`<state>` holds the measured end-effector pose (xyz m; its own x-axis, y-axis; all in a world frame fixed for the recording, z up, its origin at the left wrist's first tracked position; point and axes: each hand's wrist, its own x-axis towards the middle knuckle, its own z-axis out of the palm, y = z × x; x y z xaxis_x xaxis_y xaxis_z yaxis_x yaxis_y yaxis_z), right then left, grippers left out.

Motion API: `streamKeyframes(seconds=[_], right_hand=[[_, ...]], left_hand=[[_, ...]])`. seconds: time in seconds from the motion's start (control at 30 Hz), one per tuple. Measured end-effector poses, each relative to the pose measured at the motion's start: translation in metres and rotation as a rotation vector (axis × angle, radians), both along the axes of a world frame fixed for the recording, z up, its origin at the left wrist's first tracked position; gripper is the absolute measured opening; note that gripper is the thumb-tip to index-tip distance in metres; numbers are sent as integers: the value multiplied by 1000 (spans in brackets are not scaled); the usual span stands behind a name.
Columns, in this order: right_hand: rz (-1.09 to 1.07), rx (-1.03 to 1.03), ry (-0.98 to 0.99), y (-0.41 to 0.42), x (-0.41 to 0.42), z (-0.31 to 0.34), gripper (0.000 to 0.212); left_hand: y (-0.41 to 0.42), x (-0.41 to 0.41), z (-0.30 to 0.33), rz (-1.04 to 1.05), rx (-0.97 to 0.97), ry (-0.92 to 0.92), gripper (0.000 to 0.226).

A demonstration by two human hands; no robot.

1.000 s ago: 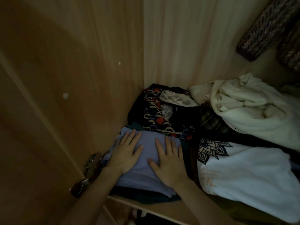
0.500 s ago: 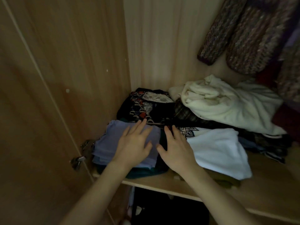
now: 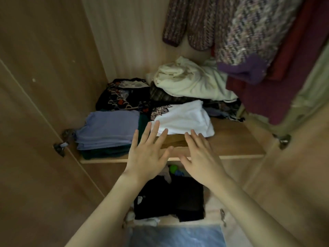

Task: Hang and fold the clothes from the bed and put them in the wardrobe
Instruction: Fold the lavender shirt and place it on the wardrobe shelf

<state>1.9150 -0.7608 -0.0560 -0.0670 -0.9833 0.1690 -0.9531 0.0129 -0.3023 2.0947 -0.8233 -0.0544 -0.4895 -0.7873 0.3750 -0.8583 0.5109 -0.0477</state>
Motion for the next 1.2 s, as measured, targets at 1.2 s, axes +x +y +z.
streamKeyframes(seconds=[1.2], right_hand=[[-892,155,-6,341,98,-35,67]], left_hand=[[228,-9,-29,-858,159,-29,65]])
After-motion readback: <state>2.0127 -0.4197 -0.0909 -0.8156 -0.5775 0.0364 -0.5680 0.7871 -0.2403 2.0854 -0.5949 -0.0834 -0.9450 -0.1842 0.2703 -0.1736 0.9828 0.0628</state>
